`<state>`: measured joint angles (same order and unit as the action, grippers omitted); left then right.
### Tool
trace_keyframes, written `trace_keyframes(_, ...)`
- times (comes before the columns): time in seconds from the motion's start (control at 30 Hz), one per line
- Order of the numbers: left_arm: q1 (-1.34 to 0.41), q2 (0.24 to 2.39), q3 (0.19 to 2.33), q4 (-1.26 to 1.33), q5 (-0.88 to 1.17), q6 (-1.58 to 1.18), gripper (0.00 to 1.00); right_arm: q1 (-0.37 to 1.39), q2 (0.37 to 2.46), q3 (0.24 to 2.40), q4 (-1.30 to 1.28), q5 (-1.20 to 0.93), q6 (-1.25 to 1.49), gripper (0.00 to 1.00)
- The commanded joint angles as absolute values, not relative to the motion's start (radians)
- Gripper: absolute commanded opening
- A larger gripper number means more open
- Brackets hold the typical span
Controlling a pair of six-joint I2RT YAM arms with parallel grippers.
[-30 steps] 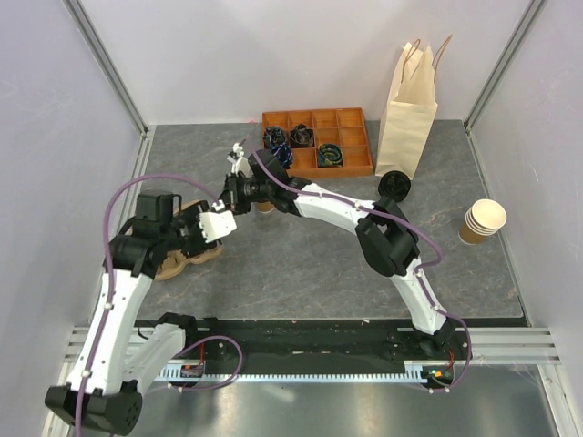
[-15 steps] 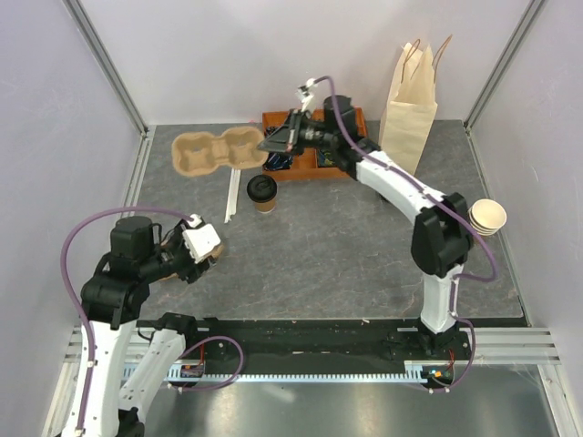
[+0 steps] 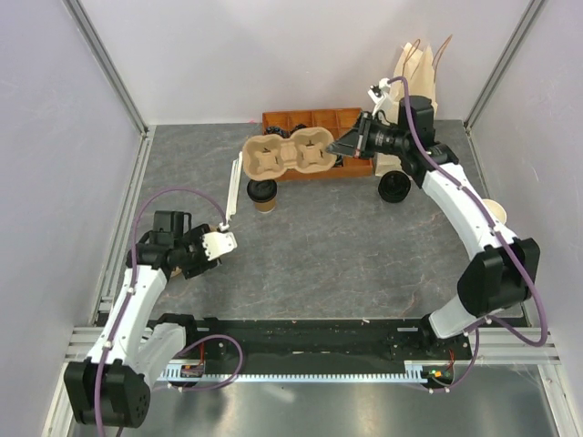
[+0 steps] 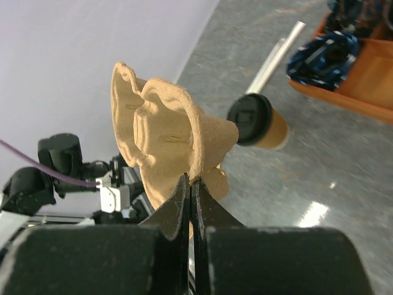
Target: Pack the takeout coffee
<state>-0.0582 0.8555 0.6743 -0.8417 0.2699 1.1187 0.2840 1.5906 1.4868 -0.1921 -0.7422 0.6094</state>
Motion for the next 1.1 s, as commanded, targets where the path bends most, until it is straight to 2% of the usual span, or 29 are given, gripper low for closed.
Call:
trace_keyframes(0.0, -0.048, 0.952, 0.664, -0.701, 0.232, 1.273, 0.66, 0.262, 1.490, 1.448, -0.336, -0.765, 0.436, 0.00)
trace_keyframes(0.23, -0.041, 1.040, 0.598, -0.563, 0.189, 1.339, 0.57, 0.259, 1.410, 1.422, -0.514, -0.755, 0.275, 0.00)
trace_keyframes(0.33, -0.025, 1.092, 0.584, -0.499, 0.169, 1.358, 0.47, 0.259, 1.375, 1.381, -0.558, -0.767, 0.230, 0.00)
trace_keyframes(0.47, 0.009, 1.176, 0.620, -0.419, 0.175, 1.359, 0.27, 0.259, 1.335, 1.318, -0.606, -0.756, 0.172, 0.00)
trace_keyframes(0.6, 0.052, 1.270, 0.673, -0.306, 0.163, 1.341, 0.18, 0.259, 1.318, 1.273, -0.649, -0.759, 0.108, 0.00)
trace_keyframes(0.8, 0.101, 1.504, 0.853, -0.216, 0.149, 1.260, 0.16, 0.271, 1.312, 1.171, -0.644, -0.769, 0.081, 0.00)
trace_keyframes(0.97, 0.129, 1.626, 0.974, -0.222, 0.152, 1.226, 0.18, 0.302, 1.324, 1.127, -0.630, -0.756, 0.049, 0.00)
trace_keyframes(1.0, 0.130, 1.649, 0.989, -0.229, 0.153, 1.207, 0.21, 0.308, 1.328, 1.129, -0.630, -0.750, 0.046, 0.00)
trace_keyframes(1.03, 0.133, 1.652, 1.012, -0.236, 0.155, 1.197, 0.31, 0.313, 1.336, 1.135, -0.630, -0.746, 0.045, 0.00)
trace_keyframes(1.07, 0.138, 1.651, 1.025, -0.267, 0.172, 1.183, 0.36, 0.316, 1.339, 1.138, -0.629, -0.742, 0.046, 0.00)
